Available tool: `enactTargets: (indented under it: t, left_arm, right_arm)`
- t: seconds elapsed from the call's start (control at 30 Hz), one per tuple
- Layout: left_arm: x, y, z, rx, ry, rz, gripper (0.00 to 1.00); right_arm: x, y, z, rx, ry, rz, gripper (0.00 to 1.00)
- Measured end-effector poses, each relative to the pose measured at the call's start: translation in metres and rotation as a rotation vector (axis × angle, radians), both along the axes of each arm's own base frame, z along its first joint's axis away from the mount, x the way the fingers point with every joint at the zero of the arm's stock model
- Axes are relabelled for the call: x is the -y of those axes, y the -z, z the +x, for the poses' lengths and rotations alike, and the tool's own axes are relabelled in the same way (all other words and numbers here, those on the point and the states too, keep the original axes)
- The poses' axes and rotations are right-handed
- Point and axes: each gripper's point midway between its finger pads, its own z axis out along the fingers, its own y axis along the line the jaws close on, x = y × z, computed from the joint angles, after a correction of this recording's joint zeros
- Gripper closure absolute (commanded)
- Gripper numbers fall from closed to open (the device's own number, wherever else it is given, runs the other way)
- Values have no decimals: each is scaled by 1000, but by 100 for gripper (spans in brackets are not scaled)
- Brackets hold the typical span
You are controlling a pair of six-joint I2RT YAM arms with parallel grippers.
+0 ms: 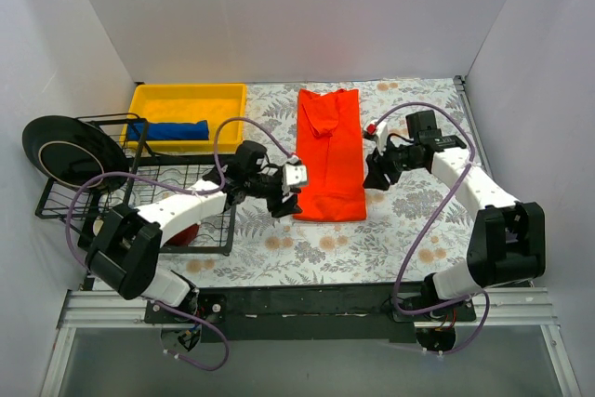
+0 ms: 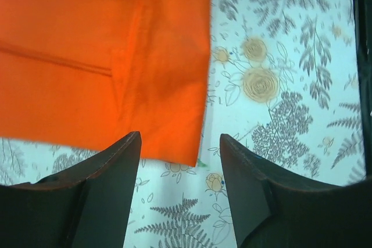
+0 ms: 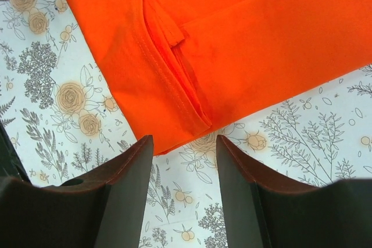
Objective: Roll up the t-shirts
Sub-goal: Roll the T-shirt to the center of the board.
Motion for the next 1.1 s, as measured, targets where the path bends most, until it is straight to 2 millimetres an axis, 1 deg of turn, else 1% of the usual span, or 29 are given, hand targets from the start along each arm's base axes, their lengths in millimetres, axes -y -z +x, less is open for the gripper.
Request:
enactTargets:
  t: [0.1,0.23,0.43,0.57,0.6,0.63,0.67,0.7,0.73,0.77,0.8,0.87,0.97,1.0,1.03,1.1]
  left_arm:
    - [8,12,-13,111,138,40,44]
    - [13,31,-14,203,246,76,46]
    - [13,70,-15,210,331,138,51]
    - [11,93,-19,195,368,175,55]
    - [12,94,-19,194,373,171,57]
    - [15,93,-17,198,377,167,68]
    - [16,93,-15,202,375,168,76]
    - [18,93,-12,199,371,172,83]
    - [20,94,-9,190,365,176,93]
    - [22,95,-7,177,359,181,97]
    - [24,95,-4,163,352,183,100]
    - [27,93,-1,125,338,180,100]
    - [27,89,1,43,308,168,100]
    - [26,85,2,6,295,159,100]
    - [26,81,4,-27,281,147,100]
    - [29,70,9,-101,247,113,100]
  right_arm:
    - [2,1,-2,6,3,-11,45]
    - [5,6,-8,-3,11,-23,45]
    - [7,-2,-11,29,11,-23,45]
    - [8,1,-18,37,0,-28,45]
    - [9,3,-20,39,-5,-32,45]
    - [10,5,-22,46,-13,-35,45]
    - [10,8,-25,60,-25,-38,44]
    - [10,10,-29,70,-35,-41,44]
    - [11,14,-33,93,-47,-49,44]
    - [11,18,-38,115,-66,-61,43]
    - [9,21,-45,138,-91,-67,43]
    - [3,27,-55,184,-148,-78,43]
    - [-6,33,-62,247,-225,-87,42]
    - [-9,36,-64,261,-245,-88,41]
    - [-11,38,-66,275,-265,-91,37]
    - [-14,44,-69,299,-300,-94,35]
